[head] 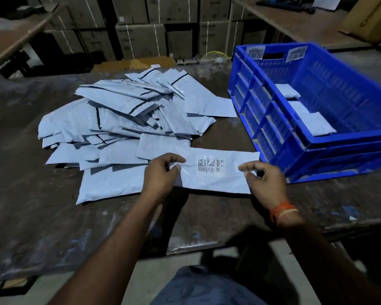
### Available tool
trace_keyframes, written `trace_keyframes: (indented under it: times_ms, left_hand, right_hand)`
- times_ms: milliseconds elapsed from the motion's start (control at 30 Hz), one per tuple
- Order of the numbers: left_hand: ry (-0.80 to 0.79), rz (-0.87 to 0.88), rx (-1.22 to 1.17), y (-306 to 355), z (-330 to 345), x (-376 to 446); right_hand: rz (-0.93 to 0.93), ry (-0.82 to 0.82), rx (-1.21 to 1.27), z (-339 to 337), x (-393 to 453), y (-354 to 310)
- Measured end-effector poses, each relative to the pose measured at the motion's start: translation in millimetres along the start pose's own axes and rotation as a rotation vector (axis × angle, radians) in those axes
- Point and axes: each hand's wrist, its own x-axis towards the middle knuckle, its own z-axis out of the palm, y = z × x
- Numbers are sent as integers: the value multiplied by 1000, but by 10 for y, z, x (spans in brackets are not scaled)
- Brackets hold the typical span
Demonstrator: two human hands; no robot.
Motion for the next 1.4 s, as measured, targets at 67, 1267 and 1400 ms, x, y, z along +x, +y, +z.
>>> trace_keyframes:
  times_ms: [67,1267,1400]
  left_hand:
    - [10,21,-100,146,-161,114]
    - [32,97,769,3003,2677,2568]
    - [49,69,873,2992,2875,2849]
  right_hand:
    - [-40,34,-4,-112,99,-215]
    - [-98,-15,-528,-2267,4150,444]
    - [-54,1,-514,-1900,4441,554]
